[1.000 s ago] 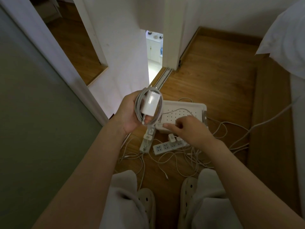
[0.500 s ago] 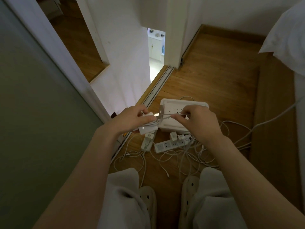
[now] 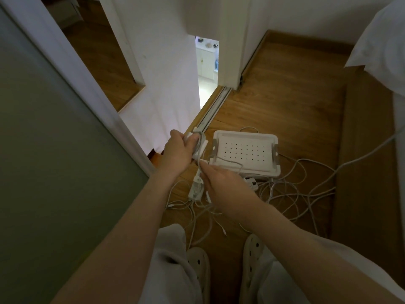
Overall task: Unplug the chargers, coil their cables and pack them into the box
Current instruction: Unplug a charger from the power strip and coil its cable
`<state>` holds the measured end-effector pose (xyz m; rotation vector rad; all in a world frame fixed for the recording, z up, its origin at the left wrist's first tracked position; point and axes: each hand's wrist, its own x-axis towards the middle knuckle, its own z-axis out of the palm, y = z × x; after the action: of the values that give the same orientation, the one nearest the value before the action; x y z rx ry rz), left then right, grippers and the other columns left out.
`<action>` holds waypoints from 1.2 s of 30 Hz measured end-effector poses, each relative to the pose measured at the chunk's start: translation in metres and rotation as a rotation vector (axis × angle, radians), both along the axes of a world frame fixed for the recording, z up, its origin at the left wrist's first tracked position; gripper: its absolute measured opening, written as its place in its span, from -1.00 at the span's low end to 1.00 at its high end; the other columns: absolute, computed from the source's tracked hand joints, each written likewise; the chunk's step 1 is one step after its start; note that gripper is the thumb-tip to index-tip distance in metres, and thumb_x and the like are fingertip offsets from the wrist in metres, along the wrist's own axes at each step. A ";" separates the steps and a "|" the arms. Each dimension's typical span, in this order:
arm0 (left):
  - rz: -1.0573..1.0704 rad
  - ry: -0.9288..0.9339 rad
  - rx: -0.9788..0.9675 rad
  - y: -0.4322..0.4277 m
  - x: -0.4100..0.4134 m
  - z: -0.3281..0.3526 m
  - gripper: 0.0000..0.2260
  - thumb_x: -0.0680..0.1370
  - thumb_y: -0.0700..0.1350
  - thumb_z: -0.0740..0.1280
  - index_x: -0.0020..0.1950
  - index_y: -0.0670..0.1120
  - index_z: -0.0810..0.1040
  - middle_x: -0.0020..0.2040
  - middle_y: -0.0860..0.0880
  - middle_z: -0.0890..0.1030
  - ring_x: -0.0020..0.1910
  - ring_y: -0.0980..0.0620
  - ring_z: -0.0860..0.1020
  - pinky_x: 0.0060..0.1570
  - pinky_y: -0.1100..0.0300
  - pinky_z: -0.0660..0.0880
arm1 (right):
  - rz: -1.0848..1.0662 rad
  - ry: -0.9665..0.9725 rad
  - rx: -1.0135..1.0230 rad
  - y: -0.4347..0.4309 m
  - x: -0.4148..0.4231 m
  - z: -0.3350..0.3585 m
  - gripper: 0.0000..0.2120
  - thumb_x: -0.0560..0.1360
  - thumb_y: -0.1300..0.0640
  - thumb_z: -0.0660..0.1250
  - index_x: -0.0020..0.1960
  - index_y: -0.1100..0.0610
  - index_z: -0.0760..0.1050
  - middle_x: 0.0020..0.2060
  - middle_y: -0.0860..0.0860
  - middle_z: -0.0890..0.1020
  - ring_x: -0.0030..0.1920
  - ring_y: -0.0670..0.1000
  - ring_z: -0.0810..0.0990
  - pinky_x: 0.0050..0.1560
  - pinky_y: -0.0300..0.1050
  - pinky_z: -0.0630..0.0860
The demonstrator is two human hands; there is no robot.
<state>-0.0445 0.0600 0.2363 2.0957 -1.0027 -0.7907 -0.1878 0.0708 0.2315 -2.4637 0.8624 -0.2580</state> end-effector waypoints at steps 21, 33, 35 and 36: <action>-0.017 0.851 -0.169 0.008 -0.015 0.046 -0.69 0.60 -0.01 0.20 -0.20 -0.04 0.67 -0.29 -0.01 0.64 -0.29 0.06 0.59 -0.22 0.18 0.49 | -0.059 -0.028 0.285 -0.055 -0.025 -0.003 -0.74 0.56 -0.01 0.22 -0.07 0.16 0.56 -0.16 0.01 0.61 -0.16 -0.02 0.60 -0.09 -0.09 0.53; -0.374 0.268 0.200 0.016 -0.004 0.042 -0.72 0.60 0.15 0.13 -0.07 0.04 0.54 -0.17 -0.02 0.58 -0.34 0.13 0.58 -0.34 0.29 0.51 | -0.117 0.208 -0.154 -0.066 -0.037 -0.008 -0.82 0.57 0.01 0.20 0.06 0.04 0.53 -0.08 -0.02 0.58 -0.04 -0.01 0.45 0.04 -0.09 0.42; -0.403 0.179 0.225 0.014 -0.002 0.037 -0.75 0.59 0.15 0.14 -0.06 0.06 0.52 -0.15 0.01 0.57 -0.26 0.13 0.55 -0.30 0.28 0.46 | -0.196 0.250 -0.174 -0.068 -0.038 -0.009 -0.81 0.57 0.01 0.21 0.08 0.05 0.52 -0.01 0.00 0.59 0.02 0.01 0.46 0.09 -0.10 0.39; -0.398 0.147 0.235 0.013 -0.001 0.035 -0.77 0.59 0.17 0.15 -0.05 0.07 0.51 -0.12 0.01 0.56 -0.22 0.11 0.55 -0.29 0.27 0.46 | -0.233 0.258 -0.189 -0.069 -0.039 -0.009 -0.81 0.57 0.01 0.21 0.09 0.05 0.52 0.01 0.00 0.58 0.05 0.02 0.46 0.10 -0.10 0.37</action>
<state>-0.0457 0.0733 0.2709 2.0158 -1.3184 -1.2961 -0.2268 0.0020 0.2224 -2.6080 1.2918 -0.1066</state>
